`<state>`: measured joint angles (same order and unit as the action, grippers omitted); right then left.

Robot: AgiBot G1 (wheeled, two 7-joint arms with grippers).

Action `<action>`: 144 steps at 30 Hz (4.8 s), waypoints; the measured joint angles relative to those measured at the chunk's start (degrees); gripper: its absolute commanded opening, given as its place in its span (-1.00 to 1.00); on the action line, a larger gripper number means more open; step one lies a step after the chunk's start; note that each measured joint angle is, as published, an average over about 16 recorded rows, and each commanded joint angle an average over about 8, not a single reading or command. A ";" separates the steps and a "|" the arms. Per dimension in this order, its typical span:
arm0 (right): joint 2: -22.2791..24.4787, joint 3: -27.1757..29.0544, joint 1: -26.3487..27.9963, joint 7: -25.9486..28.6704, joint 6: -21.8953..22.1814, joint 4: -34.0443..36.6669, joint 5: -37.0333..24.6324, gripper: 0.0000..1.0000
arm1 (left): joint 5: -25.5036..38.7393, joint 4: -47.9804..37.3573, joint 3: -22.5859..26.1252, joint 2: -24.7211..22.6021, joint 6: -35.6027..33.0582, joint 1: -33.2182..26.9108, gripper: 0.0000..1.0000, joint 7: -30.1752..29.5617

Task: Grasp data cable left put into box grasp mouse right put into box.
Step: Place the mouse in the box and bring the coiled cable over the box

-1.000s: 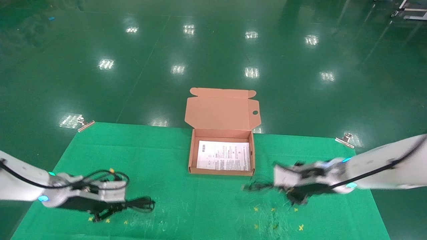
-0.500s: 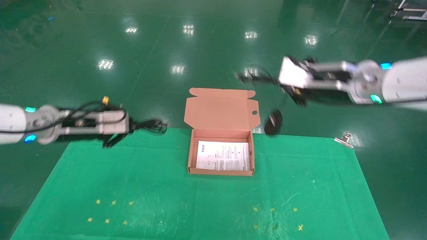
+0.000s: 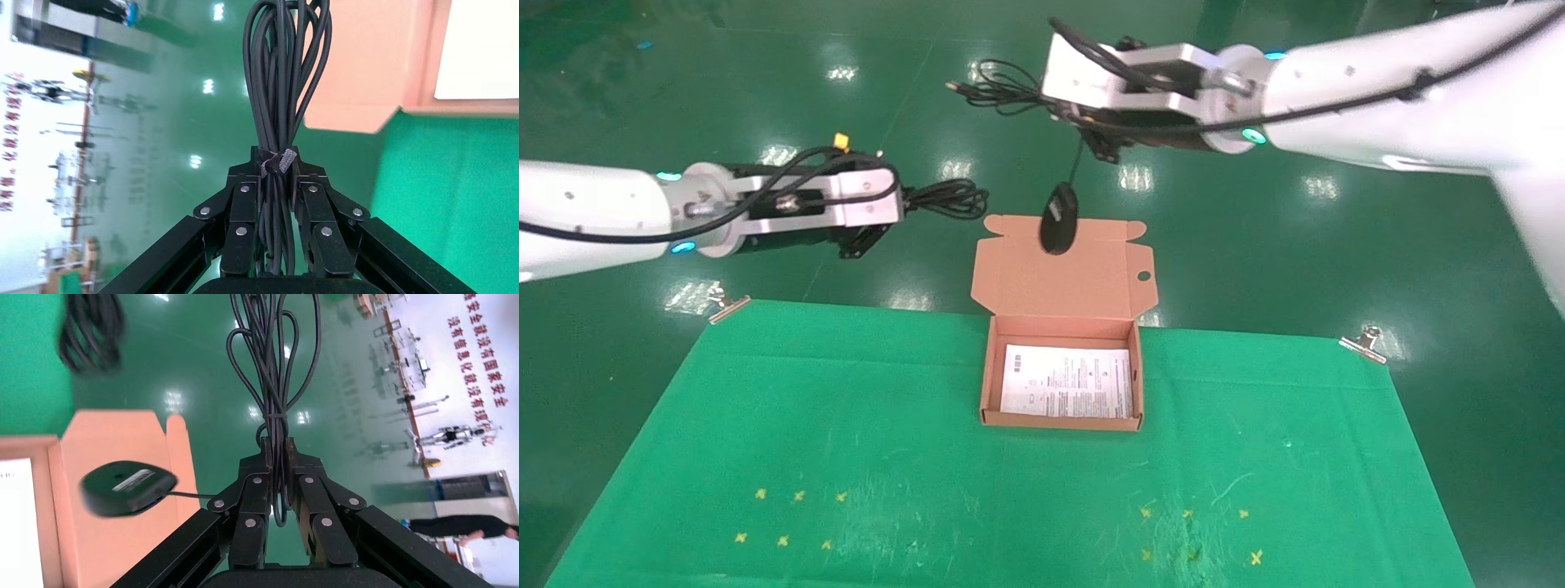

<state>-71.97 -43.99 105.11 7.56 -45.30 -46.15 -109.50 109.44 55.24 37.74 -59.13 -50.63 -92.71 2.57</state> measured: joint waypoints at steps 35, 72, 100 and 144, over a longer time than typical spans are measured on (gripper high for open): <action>-5.70 -5.03 -4.26 -4.69 2.74 9.88 7.56 -1.00 | 10.86 2.29 1.24 4.09 1.37 3.08 -1.00 -10.71; -5.90 -22.35 -9.95 9.51 7.76 17.56 16.77 1.00 | 15.43 7.36 1.43 5.45 0.58 4.56 -1.00 -16.87; 7.48 -24.05 -7.22 14.92 5.34 4.42 14.07 1.00 | 9.51 1.39 4.97 -5.99 6.52 10.18 -1.00 -6.87; 28.70 -25.35 -6.92 39.49 3.80 -24.63 -1.22 1.00 | -15.57 -17.76 19.23 -19.38 21.23 10.42 1.00 13.71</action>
<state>-43.27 -69.33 98.19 47.04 -41.50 -70.78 -110.71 93.87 37.48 56.98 -78.51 -29.40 -82.29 16.28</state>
